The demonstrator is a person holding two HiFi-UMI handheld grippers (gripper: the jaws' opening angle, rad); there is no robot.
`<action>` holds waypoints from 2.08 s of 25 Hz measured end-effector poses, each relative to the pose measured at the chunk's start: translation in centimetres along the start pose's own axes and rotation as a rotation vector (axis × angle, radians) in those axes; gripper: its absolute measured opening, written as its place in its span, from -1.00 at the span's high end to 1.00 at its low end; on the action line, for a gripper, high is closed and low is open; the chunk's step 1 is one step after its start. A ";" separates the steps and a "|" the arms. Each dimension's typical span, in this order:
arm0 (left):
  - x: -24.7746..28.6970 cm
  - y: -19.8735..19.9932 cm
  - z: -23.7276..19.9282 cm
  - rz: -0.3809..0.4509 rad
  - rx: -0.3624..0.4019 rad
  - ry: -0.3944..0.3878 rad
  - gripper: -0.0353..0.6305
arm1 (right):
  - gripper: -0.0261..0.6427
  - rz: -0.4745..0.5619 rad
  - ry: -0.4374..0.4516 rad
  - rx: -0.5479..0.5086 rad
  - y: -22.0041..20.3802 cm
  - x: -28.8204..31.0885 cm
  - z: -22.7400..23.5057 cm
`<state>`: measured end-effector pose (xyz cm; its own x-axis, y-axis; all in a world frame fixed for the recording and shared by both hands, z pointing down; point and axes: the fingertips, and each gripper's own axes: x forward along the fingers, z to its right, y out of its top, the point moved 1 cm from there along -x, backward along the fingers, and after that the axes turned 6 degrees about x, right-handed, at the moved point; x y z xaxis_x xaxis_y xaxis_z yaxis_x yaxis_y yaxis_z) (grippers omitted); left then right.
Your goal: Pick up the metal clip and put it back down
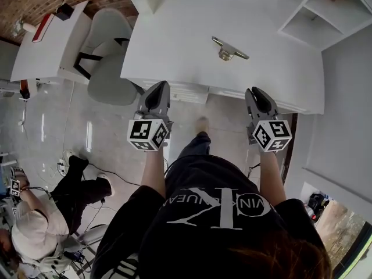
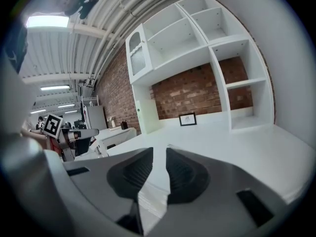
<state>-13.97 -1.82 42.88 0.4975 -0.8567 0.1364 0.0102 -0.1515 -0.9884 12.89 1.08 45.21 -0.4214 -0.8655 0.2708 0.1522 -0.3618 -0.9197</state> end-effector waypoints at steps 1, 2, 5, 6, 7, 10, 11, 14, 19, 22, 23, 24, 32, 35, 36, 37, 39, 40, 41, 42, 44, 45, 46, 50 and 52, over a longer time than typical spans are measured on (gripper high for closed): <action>0.7 0.0 -0.2 -0.001 0.001 -0.006 0.86 | 0.79 -0.005 -0.001 -0.005 0.1 0.6 0.2; 1.4 0.1 -0.3 -0.002 0.002 -0.013 0.86 | 0.79 -0.010 -0.002 -0.008 0.2 1.1 0.5; 3.3 0.3 -0.5 -0.006 0.008 -0.038 0.86 | 0.78 -0.023 -0.007 -0.008 0.4 2.4 1.1; 3.8 0.5 -0.5 -0.006 0.010 -0.046 0.86 | 0.78 -0.026 -0.009 -0.007 0.4 2.7 1.3; 4.3 0.5 -0.6 -0.007 0.012 -0.053 0.86 | 0.78 -0.029 -0.011 -0.007 0.4 3.1 1.4; 5.9 0.6 -1.2 -0.011 0.008 -0.065 0.86 | 0.78 -0.041 -0.013 -0.010 0.7 4.4 1.9; 6.5 0.6 -1.4 -0.012 0.005 -0.067 0.86 | 0.78 -0.047 -0.014 -0.014 0.8 4.9 2.1; 8.4 0.7 -3.0 -0.015 -0.002 -0.082 0.86 | 0.77 -0.065 -0.022 -0.025 1.2 7.0 2.2; 11.9 0.6 -5.4 -0.022 -0.026 -0.113 0.86 | 0.74 -0.084 -0.043 -0.034 1.9 10.6 2.6; 12.8 0.4 -3.3 -0.024 -0.016 -0.139 0.86 | 0.73 -0.091 -0.041 -0.051 1.6 9.7 3.8; 13.1 0.3 -2.6 -0.025 -0.012 -0.149 0.86 | 0.73 -0.092 -0.042 -0.052 1.5 9.5 4.3; 13.5 0.2 -2.1 -0.026 -0.010 -0.158 0.86 | 0.72 -0.093 -0.042 -0.053 1.5 9.6 4.6; 14.2 -1.5 1.8 -0.052 -0.019 -0.179 0.86 | 0.67 -0.197 0.001 -0.223 -0.2 9.2 5.8; 14.8 -1.6 1.7 -0.062 -0.022 -0.173 0.86 | 0.65 -0.237 0.033 -0.297 -0.4 10.5 5.5; 15.2 -1.5 0.9 -0.066 -0.028 -0.171 0.86 | 0.64 -0.258 0.046 -0.316 -0.4 11.7 5.0; 15.4 -1.5 0.2 -0.070 -0.034 -0.169 0.86 | 0.63 -0.279 0.062 -0.335 -0.5 12.8 4.6; 15.4 -1.8 -0.2 -0.079 -0.039 -0.167 0.86 | 0.61 -0.309 0.092 -0.369 -0.9 14.0 3.9; 15.4 -2.0 -0.2 -0.085 -0.040 -0.164 0.86 | 0.61 -0.319 0.103 -0.383 -1.2 14.3 3.7; 15.4 -2.3 -0.1 -0.090 -0.041 -0.159 0.86 | 0.60 -0.326 0.109 -0.397 -1.4 14.6 3.7; 15.5 -2.5 -0.1 -0.094 -0.044 -0.153 0.86 | 0.59 -0.331 0.111 -0.412 -1.5 14.8 3.8; 15.6 -3.1 -0.1 -0.104 -0.052 -0.143 0.86 | 0.58 -0.341 0.102 -0.443 -1.7 15.4 4.2; 15.6 -3.4 -0.1 -0.110 -0.055 -0.139 0.86 | 0.58 -0.346 0.095 -0.461 -1.8 15.7 4.4; 15.6 -3.7 -0.1 -0.118 -0.057 -0.136 0.86 | 0.58 -0.350 0.089 -0.482 -1.8 16.0 4.6; 15.4 -4.9 -0.1 -0.143 -0.058 -0.128 0.86 | 0.58 -0.372 0.091 -0.556 -2.4 17.0 4.8; 15.6 -5.3 -0.2 -0.146 -0.053 -0.129 0.86 | 0.58 -0.377 0.098 -0.586 -2.7 17.5 4.7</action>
<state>-6.44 -14.52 50.22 0.6010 -0.7540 0.2649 0.0465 -0.2980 -0.9534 9.30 -14.77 53.77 -0.4339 -0.6724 0.5996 -0.5150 -0.3610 -0.7775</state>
